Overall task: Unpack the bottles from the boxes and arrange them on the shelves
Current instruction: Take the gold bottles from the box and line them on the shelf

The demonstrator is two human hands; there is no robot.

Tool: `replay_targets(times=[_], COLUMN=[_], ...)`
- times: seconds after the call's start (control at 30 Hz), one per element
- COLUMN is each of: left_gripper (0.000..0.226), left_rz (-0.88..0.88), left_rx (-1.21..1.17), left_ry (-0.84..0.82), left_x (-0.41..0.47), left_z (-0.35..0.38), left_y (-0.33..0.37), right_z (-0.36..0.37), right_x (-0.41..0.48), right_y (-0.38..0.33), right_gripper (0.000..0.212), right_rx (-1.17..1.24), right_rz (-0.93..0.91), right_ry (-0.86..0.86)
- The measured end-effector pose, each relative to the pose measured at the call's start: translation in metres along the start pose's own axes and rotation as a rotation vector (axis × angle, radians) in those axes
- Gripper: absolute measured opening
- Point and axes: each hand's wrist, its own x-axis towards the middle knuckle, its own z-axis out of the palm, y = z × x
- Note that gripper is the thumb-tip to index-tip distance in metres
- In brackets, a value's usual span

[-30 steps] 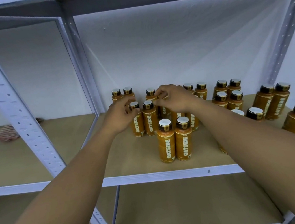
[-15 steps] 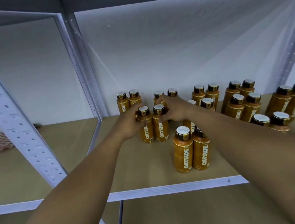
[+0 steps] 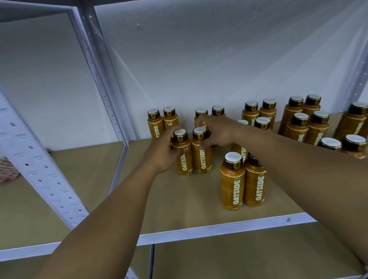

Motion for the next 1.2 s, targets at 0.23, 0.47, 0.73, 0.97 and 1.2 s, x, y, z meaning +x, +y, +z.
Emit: replay_targets(times=[0.23,0.47,0.73,0.97,1.2], left_gripper=[0.063,0.061,0.063,0.066,0.064], left_rz=[-0.004,-0.021,-0.008,-0.066,-0.061], left_rx=[-0.023,-0.047,-0.029,-0.046,-0.043], left_ry=[0.001,0.032,0.042,0.073,0.096], left_x=[-0.023,-0.053,-0.082,-0.104,-0.122], left_z=[-0.011,-0.023,-0.040,-0.045,-0.046], left_y=[-0.006,-0.015,-0.020,-0.020,-0.016], right_z=[0.002,0.008,0.019,0.030,0.042], right_x=[-0.005,-0.013,-0.025,-0.043,-0.056], right_y=[-0.020,-0.047,-0.071,-0.077,-0.078], right_gripper=[0.057,0.061,0.063,0.058,0.058], right_rx=[-0.038,-0.094,-0.071,0.010,0.041], right_rz=[-0.059,-0.091,-0.125,-0.147,-0.172], right_ry=[-0.052,-0.089,-0.096,-0.064,-0.002])
